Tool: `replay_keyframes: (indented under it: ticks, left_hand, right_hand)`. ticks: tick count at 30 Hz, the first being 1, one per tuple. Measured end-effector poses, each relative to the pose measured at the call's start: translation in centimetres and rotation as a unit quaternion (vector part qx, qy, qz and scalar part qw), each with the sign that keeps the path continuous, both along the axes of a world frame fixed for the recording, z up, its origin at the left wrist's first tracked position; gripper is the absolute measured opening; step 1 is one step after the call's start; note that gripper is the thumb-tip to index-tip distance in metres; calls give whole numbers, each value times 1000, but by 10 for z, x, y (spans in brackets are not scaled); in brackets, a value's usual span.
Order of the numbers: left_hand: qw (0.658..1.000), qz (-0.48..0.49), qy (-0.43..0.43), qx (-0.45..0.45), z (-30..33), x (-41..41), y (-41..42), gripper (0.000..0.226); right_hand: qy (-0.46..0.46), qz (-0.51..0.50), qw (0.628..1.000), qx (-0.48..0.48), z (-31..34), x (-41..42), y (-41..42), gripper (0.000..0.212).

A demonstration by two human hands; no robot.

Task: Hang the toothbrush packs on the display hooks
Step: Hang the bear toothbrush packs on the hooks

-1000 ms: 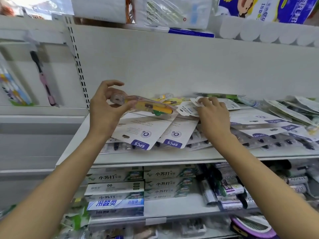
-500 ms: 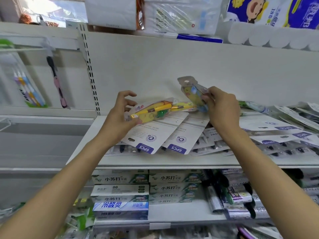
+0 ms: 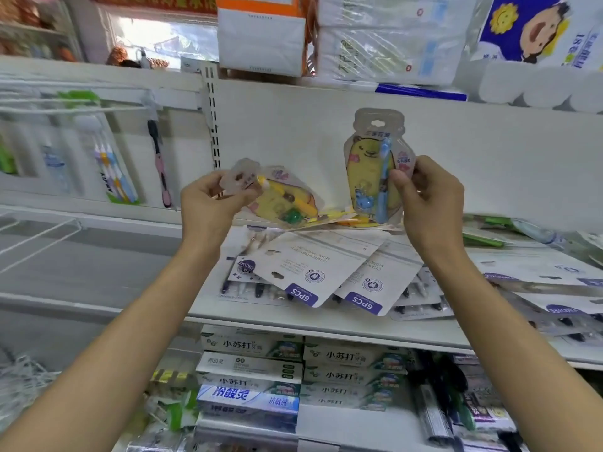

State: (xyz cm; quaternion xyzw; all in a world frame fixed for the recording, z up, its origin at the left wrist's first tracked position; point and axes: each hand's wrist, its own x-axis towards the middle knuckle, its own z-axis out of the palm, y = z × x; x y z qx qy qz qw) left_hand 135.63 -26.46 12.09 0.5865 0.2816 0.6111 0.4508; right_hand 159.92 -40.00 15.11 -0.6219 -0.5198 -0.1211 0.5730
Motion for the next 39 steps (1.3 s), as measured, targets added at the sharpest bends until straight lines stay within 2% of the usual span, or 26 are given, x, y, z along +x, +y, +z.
replay_keyframes:
  ticks: [4, 6, 9, 12, 14, 18, 21, 28, 39]
  left_hand:
    - [997, 7, -65, -28, 15, -28, 0, 12]
    - [996, 39, -63, -39, 18, -48, 1, 12]
    - [994, 90, -47, -27, 14, -84, -1, 31]
    - [989, 147, -6, -10, 3, -118, -9, 14]
    - [987, 159, -3, -36, -8, -143, -9, 14]
    - [977, 174, -1, -120, -32, -196, -2, 29]
    - [979, 154, -27, -131, -45, -237, 0, 35]
    - [992, 105, 6, -74, -64, -349, 12, 39]
    - [985, 149, -3, -90, -72, -475, 56, 24]
  right_hand:
    - [34, 78, 996, 5, 9, -25, 21, 15]
    - [43, 113, 993, 8, 12, -43, 33, 15]
    - [36, 158, 987, 3, 9, -74, 54, 15]
    - [35, 201, 979, -19, -2, -110, 75, 17]
    - [38, 229, 972, -31, -10, -135, 84, 17]
    - [32, 275, 959, -53, -23, -188, 100, 12]
    - [37, 295, 953, -55, -32, -233, 112, 12]
    - [70, 301, 946, -95, -69, -331, 141, 14]
    - [104, 320, 933, -131, -88, -462, 185, 14]
